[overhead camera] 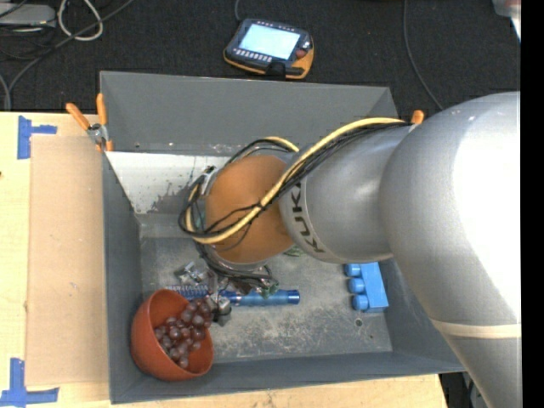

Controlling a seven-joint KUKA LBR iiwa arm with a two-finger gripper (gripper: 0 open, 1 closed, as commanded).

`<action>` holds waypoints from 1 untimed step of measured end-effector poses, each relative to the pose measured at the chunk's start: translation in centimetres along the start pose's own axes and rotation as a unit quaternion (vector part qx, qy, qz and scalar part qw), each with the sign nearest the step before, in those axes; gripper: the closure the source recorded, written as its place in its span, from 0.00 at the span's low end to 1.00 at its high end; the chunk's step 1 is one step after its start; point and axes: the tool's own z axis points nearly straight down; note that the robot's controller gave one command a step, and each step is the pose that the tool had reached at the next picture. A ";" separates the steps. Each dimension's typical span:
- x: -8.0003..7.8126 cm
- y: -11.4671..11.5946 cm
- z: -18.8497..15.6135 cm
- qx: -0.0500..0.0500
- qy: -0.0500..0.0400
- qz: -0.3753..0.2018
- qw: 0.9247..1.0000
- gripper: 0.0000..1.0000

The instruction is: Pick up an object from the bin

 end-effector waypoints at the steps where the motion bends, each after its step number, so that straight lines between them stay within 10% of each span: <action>1: 0.0 0.0 0.0 0.000 0.000 0.000 1.000 1.00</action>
Offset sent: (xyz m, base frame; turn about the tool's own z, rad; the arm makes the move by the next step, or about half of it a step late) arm 0.0251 -0.0043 0.0002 -0.0689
